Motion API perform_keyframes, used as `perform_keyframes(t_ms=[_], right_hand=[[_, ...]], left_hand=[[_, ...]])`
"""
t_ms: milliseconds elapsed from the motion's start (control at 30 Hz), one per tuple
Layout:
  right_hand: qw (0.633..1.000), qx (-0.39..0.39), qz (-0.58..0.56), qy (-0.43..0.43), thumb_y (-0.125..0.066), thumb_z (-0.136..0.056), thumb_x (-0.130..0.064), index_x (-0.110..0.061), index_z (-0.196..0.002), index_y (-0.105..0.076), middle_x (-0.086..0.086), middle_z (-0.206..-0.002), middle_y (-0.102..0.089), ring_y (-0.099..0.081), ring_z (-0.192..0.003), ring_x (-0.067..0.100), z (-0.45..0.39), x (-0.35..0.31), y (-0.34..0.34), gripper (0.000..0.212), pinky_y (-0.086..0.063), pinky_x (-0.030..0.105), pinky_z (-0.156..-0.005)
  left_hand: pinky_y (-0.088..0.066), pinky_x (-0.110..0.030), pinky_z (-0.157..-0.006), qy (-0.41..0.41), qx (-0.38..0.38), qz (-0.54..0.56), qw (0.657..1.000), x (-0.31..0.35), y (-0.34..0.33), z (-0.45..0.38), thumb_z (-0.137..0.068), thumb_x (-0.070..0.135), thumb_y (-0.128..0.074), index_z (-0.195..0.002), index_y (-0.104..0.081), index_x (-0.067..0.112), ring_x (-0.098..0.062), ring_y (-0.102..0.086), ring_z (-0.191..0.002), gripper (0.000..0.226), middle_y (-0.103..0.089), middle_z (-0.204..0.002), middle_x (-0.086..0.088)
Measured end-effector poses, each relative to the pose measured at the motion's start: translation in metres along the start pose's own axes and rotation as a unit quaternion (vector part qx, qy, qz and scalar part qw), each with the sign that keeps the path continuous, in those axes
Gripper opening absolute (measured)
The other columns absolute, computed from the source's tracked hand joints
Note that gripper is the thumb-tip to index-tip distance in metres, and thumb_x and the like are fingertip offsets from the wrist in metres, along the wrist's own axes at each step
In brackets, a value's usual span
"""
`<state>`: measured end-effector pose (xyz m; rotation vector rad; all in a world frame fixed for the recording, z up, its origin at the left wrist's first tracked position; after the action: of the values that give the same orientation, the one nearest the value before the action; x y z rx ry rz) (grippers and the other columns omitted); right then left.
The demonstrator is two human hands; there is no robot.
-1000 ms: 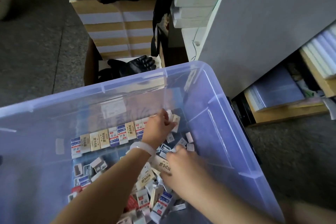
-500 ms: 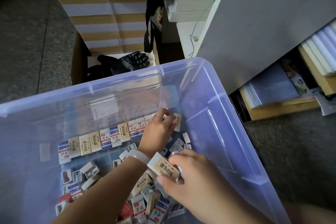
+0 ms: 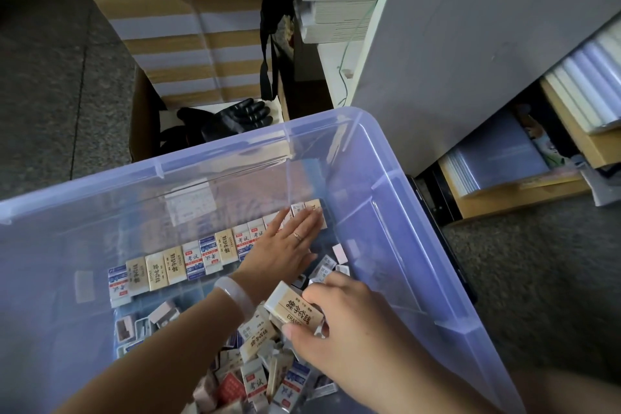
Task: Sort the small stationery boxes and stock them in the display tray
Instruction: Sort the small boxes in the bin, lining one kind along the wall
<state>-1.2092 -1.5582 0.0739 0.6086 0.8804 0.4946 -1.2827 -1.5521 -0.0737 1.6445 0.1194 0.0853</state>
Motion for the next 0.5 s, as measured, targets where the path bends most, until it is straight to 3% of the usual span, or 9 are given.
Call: perform_keyframes(t_ms=[67,267,333,367,433,467,500], right_hand=[[1.0,0.004,0.001,0.002,-0.05,-0.087,-0.049,-0.024,-0.091,-0.054,-0.003,-0.104,-0.05,-0.055,-0.093,0.017,0.0,0.0,0.0,0.026,-0.036,0.026,-0.069],[1.0,0.01,0.007,0.007,-0.05,-0.087,-0.047,-0.026,-0.079,-0.046,-0.004,-0.099,-0.051,-0.052,-0.085,0.017,-0.003,0.0,0.0,0.023,-0.04,0.029,-0.07],[1.0,0.02,0.016,0.01,-0.051,-0.087,-0.045,-0.023,-0.069,-0.038,-0.005,-0.091,-0.048,-0.05,-0.082,0.018,-0.006,0.002,-0.001,0.032,-0.037,0.026,-0.063],[1.0,0.023,0.017,0.009,-0.052,-0.087,-0.044,-0.023,-0.065,-0.036,-0.005,-0.084,-0.045,-0.047,-0.078,0.017,-0.007,0.003,0.0,0.035,-0.033,0.021,-0.058],[1.0,0.024,-0.007,0.0,-0.054,-0.088,-0.043,-0.024,-0.067,-0.041,-0.004,-0.079,-0.044,-0.046,-0.076,0.017,-0.009,0.005,0.0,0.031,-0.03,0.019,-0.055],[1.0,0.023,-0.014,-0.004,-0.055,-0.088,-0.043,-0.023,-0.071,-0.048,-0.002,-0.081,-0.047,-0.048,-0.077,0.018,-0.01,0.005,0.001,0.027,-0.031,0.023,-0.056],[1.0,0.025,-0.006,-0.007,-0.055,-0.088,-0.043,-0.02,-0.075,-0.053,0.0,-0.083,-0.049,-0.048,-0.078,0.019,-0.012,0.003,0.002,0.026,-0.032,0.028,-0.056]], left_hand=[[-0.015,-0.043,-0.112,-0.028,0.001,-0.004,1.0,0.0,0.002,0.004,-0.102,0.034,-0.014,-0.136,-0.041,0.009,-0.019,-0.049,-0.129,0.05,-0.052,-0.139,-0.004],[-0.01,-0.042,-0.112,-0.013,0.016,-0.026,0.999,-0.001,0.003,0.004,-0.089,0.036,-0.035,-0.134,-0.052,0.013,-0.023,-0.054,-0.123,0.053,-0.055,-0.135,-0.004],[-0.017,-0.044,-0.113,-0.019,0.037,-0.004,0.999,-0.008,0.014,0.013,-0.088,0.031,-0.042,-0.136,-0.047,0.01,-0.028,-0.053,-0.124,0.053,-0.053,-0.137,-0.01],[-0.028,-0.047,-0.109,0.008,0.037,0.019,0.999,-0.018,0.024,0.02,-0.086,0.025,-0.052,-0.134,-0.048,0.007,-0.033,-0.055,-0.12,0.051,-0.055,-0.134,-0.015],[-0.047,-0.048,-0.092,0.138,0.033,0.138,0.98,-0.043,0.053,0.039,-0.085,0.015,-0.061,-0.121,-0.059,0.002,-0.041,-0.062,-0.106,0.039,-0.062,-0.121,-0.02],[-0.048,-0.043,-0.088,0.227,0.029,0.234,0.945,-0.055,0.066,0.054,-0.091,0.018,-0.055,-0.117,-0.062,0.002,-0.039,-0.063,-0.102,0.031,-0.064,-0.117,-0.02],[-0.046,-0.037,-0.089,0.319,0.003,0.349,0.881,-0.061,0.07,0.071,-0.098,0.026,-0.047,-0.117,-0.062,0.004,-0.035,-0.062,-0.104,0.033,-0.064,-0.116,-0.018]])
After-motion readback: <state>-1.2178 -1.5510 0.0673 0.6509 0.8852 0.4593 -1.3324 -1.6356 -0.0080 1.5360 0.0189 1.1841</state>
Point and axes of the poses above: each hand's wrist, its own z-axis away from the middle knuckle, its own y-axis out of the back of the hand, x = y × z, the point moved 9 cm from there along -z, towards the middle knuckle
